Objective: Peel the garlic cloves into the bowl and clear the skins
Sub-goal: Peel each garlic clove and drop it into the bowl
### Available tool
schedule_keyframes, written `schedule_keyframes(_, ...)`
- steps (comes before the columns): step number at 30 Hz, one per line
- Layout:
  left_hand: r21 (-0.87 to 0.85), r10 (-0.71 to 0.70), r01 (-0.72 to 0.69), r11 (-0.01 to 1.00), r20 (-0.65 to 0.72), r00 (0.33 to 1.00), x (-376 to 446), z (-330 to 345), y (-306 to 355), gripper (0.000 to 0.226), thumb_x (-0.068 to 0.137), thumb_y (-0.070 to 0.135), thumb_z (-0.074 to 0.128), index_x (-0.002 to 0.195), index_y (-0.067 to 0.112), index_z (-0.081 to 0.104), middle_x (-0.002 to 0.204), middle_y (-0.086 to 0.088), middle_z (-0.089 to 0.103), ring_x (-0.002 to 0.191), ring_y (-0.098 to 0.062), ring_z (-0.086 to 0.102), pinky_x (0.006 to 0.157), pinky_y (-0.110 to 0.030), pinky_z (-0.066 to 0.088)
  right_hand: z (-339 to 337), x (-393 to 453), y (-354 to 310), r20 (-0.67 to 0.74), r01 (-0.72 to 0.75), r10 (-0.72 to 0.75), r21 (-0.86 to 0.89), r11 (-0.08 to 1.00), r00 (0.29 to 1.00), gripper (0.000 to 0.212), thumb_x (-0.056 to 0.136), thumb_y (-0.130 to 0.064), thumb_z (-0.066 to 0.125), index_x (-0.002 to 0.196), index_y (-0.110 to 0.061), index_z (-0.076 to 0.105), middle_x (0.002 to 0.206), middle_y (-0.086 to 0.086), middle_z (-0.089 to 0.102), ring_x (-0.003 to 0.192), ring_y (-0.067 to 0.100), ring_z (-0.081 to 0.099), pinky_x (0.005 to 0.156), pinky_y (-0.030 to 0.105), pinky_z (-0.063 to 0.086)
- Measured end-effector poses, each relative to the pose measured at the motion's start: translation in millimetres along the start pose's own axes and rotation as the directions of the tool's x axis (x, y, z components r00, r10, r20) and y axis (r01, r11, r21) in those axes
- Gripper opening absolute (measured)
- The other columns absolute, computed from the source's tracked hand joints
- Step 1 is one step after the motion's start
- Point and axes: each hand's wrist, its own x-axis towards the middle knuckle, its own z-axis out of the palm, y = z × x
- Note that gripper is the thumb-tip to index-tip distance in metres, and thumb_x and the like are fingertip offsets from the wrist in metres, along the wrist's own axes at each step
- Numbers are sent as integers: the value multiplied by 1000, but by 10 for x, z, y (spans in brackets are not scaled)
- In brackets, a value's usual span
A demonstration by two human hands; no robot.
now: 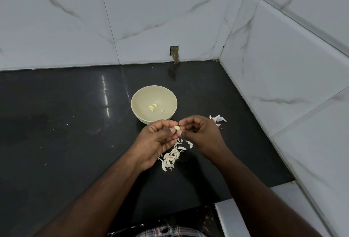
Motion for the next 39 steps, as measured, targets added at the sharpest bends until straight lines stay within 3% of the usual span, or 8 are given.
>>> schedule_keyframes(6,4,18,-18,1000,6,1000,-31,-40,15,22,90,2,66,112,4,71,97,-13,74,86,-14,70,71,-21,57,15,2,-37,21,38,-36,-68,997,999,27,79,2,78,87,-23,69,80,-1,72,71,9,66,71,28,57)
schedule_keyframes(11,25,31,-32,999,18,999,-17,-69,6,24,91,0,65,112,6,74,97,-12,71,87,-13,68,71,-20,57,-15,8,-58,31,27,-26,-25,999,999,18,79,3,77,87,-11,69,79,1,74,70,11,66,69,26,55)
schedule_keyframes(16,57,49,-50,997,19,999,-20,-58,-18,22,90,-1,66,110,7,75,95,-12,71,86,-13,69,71,-20,57,-28,-2,-64,-21,0,0,-9,1000,1000,20,76,2,79,82,-13,68,81,11,75,70,18,67,70,36,57)
schedule_keyframes(20,92,80,-79,993,-6,997,-13,-44,-40,20,89,-1,68,107,6,74,91,-11,72,83,-13,69,68,-19,56,-6,-22,-73,-30,1,-1,-15,1000,1000,20,76,5,77,80,-12,67,79,11,74,66,14,64,63,27,54)
schedule_keyframes(24,148,142,-139,979,-13,990,-5,-26,-63,19,88,-4,68,100,8,76,89,-9,74,83,-13,69,68,-19,54,-3,-29,-104,-35,-135,143,176,975,989,19,77,13,71,82,-3,63,74,24,67,64,26,59,57,30,50)
schedule_keyframes(30,200,212,-209,957,5,977,-1,-6,-79,23,86,-11,67,93,8,76,80,-7,74,70,-10,64,67,-19,53,11,-16,-118,58,-355,364,412,839,929,22,78,14,63,80,-8,58,68,14,63,59,22,56,58,30,50)
schedule_keyframes(33,185,211,-207,961,0,978,5,-3,-76,20,87,-10,66,96,6,75,84,-8,75,76,-11,68,70,-20,56,22,-5,-106,87,-397,404,456,796,910,18,82,11,62,85,-7,60,64,11,63,58,20,58,57,30,51)
schedule_keyframes(39,180,173,-166,969,-18,985,23,-28,-81,19,93,-5,63,105,7,72,87,-6,72,82,-11,71,75,-21,57,-90,44,-9,-53,-262,273,162,952,961,19,92,4,60,89,-9,73,72,7,65,69,17,61,69,32,54)
